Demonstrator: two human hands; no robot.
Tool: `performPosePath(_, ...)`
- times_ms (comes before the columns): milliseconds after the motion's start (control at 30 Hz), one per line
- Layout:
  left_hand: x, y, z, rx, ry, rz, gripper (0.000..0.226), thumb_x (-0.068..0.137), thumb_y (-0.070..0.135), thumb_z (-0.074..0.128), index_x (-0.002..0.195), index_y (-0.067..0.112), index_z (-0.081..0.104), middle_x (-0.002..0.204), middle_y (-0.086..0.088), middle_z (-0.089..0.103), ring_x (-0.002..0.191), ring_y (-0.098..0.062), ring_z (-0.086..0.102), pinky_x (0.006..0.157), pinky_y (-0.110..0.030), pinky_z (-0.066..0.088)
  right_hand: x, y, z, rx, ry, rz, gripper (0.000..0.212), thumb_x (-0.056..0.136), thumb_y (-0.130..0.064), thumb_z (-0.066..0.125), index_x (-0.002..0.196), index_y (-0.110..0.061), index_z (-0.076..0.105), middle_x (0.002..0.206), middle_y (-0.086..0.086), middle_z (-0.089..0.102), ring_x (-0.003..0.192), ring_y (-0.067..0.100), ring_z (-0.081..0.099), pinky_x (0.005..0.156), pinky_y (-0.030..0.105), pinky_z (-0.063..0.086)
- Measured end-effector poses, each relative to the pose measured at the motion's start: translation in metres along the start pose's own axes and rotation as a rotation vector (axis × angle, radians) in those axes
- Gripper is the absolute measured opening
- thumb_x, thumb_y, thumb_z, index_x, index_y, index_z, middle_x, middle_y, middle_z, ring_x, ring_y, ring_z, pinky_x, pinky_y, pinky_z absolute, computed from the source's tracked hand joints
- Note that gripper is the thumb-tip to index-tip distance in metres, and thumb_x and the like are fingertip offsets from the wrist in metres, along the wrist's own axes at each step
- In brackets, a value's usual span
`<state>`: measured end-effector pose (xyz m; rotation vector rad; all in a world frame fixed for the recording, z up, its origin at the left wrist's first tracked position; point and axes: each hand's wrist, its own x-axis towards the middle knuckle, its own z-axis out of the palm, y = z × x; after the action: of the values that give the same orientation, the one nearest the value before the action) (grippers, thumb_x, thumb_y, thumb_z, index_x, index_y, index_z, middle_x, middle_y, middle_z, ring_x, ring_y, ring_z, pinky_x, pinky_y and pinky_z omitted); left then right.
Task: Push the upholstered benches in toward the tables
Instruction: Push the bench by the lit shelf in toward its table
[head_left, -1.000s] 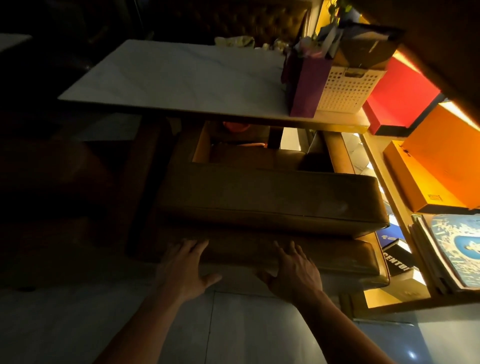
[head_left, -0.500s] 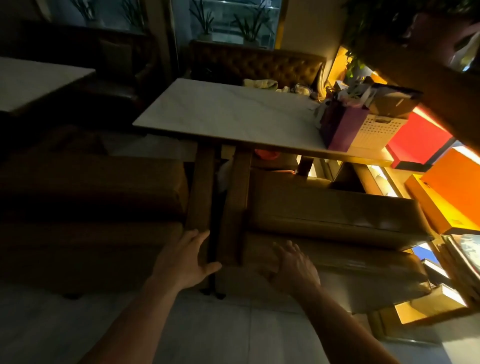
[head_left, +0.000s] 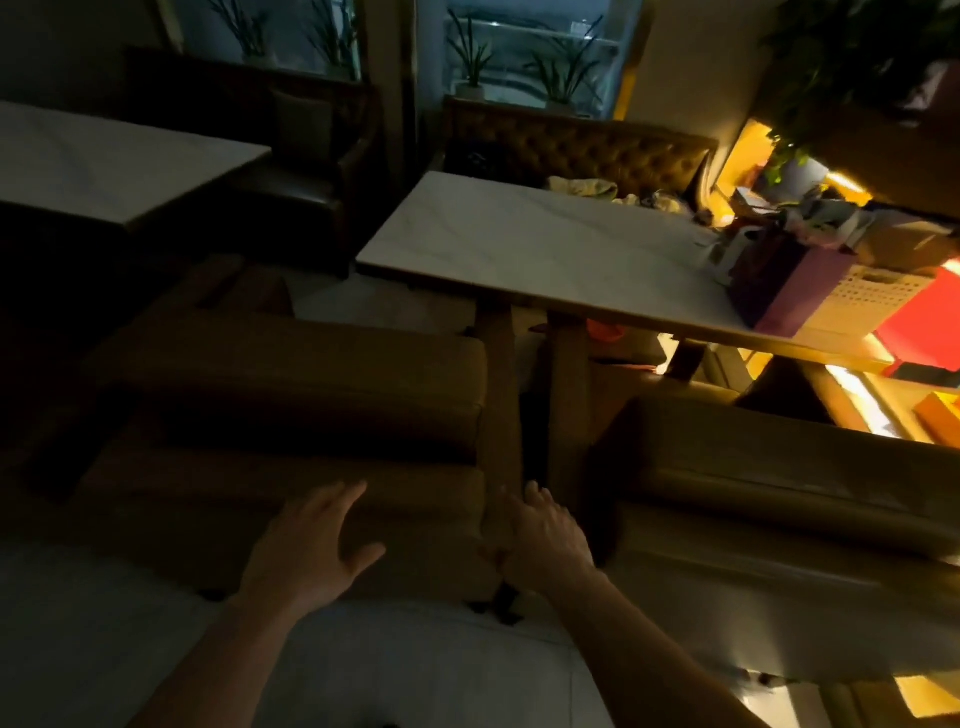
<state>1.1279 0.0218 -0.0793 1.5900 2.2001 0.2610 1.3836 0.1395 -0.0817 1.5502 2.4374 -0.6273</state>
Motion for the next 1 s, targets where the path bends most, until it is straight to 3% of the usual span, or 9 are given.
performPosePath(333,0.078,-0.168,-0.031,0.096,-0.056,-0.125,0.093,0.080,0.071,0.059,0.153,0.040,0.011,0.162,0.004,0.018,0.146,-0.024,0.022,0.113,-0.044,0.033,0.131,-0.119,0.057,-0.033,-0.034,-0.059,0.097,0.086,-0.063,0.061,0.158,-0.032,0.004,0.167,0.014,-0.002,0.154,0.034,-0.005,0.125,0.050,0.006)
performPosePath(467,0.117,-0.217,-0.033,0.178,-0.095,-0.117,0.097,0.078,0.071,0.061,0.154,0.040,0.008,0.164,0.003,0.011,0.148,-0.025,0.015,0.118,-0.043,0.022,0.171,-0.126,0.067,-0.101,-0.063,-0.002,0.107,0.080,-0.072,0.060,0.158,-0.031,-0.001,0.167,0.016,-0.001,0.153,0.035,-0.008,0.124,0.055,0.002)
performPosePath(567,0.141,-0.234,-0.024,0.215,-0.150,-0.076,0.102,0.075,0.074,0.061,0.153,0.044,0.003,0.164,0.004,0.004,0.149,-0.026,0.007,0.120,-0.046,0.017,0.184,-0.122,0.078,-0.112,-0.113,0.043,0.113,0.076,-0.074,0.063,0.158,-0.033,-0.004,0.167,0.014,-0.002,0.153,0.035,-0.010,0.120,0.063,-0.003)
performPosePath(667,0.159,-0.242,-0.016,0.224,-0.188,-0.019,0.100,0.076,0.072,0.062,0.151,0.048,0.001,0.164,0.006,0.004,0.149,-0.025,0.003,0.120,-0.048,0.016,0.187,-0.118,0.089,-0.096,-0.055,0.068,0.112,0.074,-0.079,0.059,0.157,-0.037,-0.004,0.167,0.012,0.003,0.153,0.033,-0.006,0.119,0.066,-0.004)
performPosePath(800,0.159,-0.250,-0.011,0.175,-0.185,-0.009,0.090,0.080,0.065,0.064,0.150,0.052,0.009,0.162,0.009,0.012,0.147,-0.024,0.007,0.114,-0.051,0.027,0.181,-0.119,0.095,-0.108,-0.007,0.073,0.108,0.075,-0.079,0.058,0.157,-0.037,0.002,0.165,0.010,0.016,0.153,0.031,0.005,0.120,0.064,0.000)
performPosePath(1000,0.158,-0.261,-0.020,0.191,-0.227,0.050,0.086,0.079,0.062,0.066,0.150,0.045,0.020,0.160,0.006,0.021,0.143,-0.029,0.021,0.114,-0.049,0.030,0.165,-0.141,0.101,-0.079,0.001,0.138,0.108,0.074,-0.079,0.060,0.157,-0.035,0.007,0.164,0.011,0.016,0.153,0.033,0.005,0.120,0.064,0.000)
